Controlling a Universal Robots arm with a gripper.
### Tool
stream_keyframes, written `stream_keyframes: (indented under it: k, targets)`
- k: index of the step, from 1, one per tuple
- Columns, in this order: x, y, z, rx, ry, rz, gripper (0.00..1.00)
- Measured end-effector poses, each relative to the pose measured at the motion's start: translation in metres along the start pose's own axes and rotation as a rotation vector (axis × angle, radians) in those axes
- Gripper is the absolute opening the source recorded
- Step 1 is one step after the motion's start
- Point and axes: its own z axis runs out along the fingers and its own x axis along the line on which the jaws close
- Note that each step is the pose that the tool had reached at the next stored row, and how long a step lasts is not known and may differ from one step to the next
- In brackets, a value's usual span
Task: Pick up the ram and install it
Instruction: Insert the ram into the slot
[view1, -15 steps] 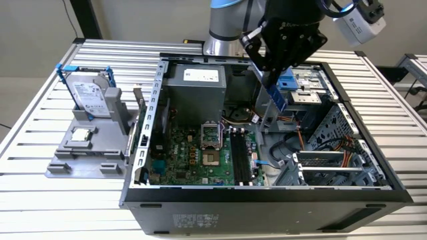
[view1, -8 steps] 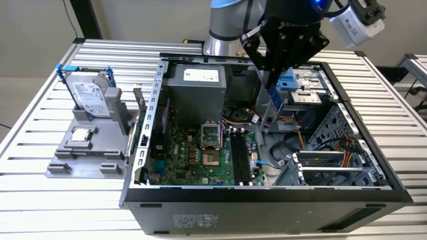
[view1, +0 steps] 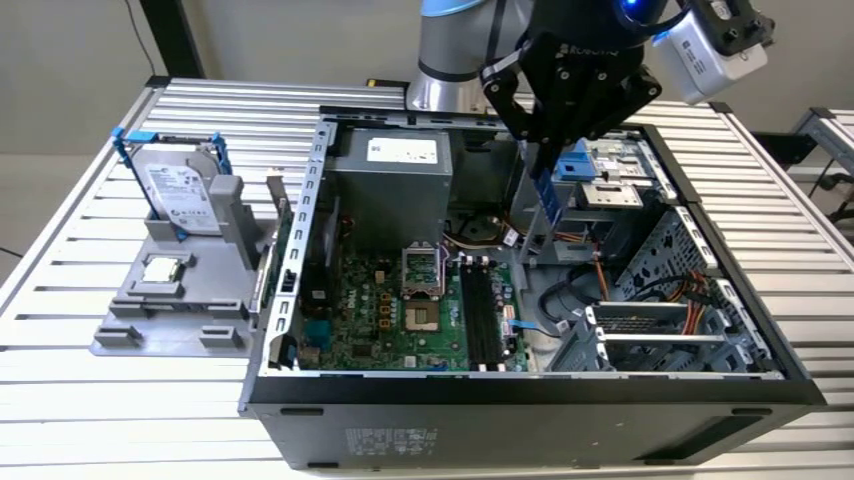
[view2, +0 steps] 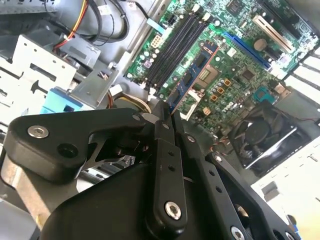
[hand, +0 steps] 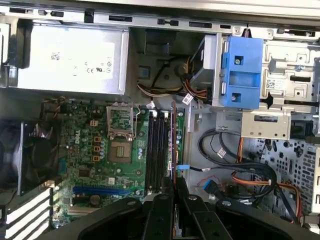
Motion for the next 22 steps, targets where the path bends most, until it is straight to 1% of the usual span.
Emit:
stream_keyframes:
  k: [13, 18, 22]
  targets:
    - [0.0000, -0.0007, 0.0003, 0.0002, 0.0002, 0.003, 0.00]
    - [0.0001, -0.0009, 0.0047, -0.0005, 0.0048, 0.004, 0.00]
    - [-0.0002, -0.0010, 0.0100, -0.0014, 0.0064, 0.005, 0.00]
